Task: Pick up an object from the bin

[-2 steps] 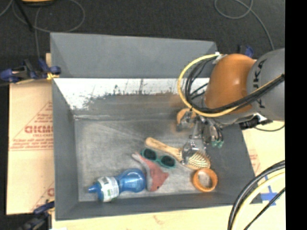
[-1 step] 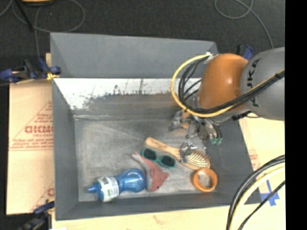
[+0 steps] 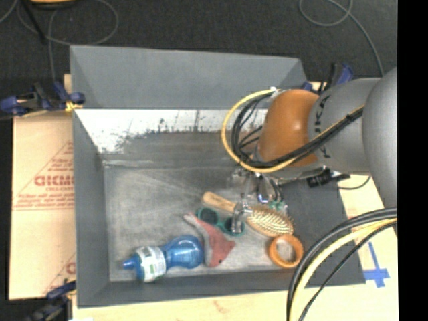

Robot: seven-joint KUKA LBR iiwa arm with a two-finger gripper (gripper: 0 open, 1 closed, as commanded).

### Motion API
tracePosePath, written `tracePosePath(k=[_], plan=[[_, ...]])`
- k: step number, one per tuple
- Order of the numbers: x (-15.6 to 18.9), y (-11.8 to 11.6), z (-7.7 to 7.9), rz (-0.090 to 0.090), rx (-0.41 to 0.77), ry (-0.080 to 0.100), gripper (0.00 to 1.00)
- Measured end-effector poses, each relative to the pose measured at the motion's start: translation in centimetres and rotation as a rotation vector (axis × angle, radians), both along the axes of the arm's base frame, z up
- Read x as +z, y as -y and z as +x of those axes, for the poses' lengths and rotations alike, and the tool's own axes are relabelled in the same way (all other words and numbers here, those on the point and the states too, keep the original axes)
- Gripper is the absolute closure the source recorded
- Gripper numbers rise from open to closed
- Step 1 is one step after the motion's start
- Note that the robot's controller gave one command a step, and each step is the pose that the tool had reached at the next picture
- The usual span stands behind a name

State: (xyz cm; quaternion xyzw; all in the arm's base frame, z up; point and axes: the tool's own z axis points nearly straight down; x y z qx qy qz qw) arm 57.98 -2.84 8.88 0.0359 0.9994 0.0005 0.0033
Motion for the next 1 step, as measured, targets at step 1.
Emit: tracePosePath(k=[1], plan=[[-1.31, -0.56, 1.76, 0.002, -0.115, 0.006, 1.00]])
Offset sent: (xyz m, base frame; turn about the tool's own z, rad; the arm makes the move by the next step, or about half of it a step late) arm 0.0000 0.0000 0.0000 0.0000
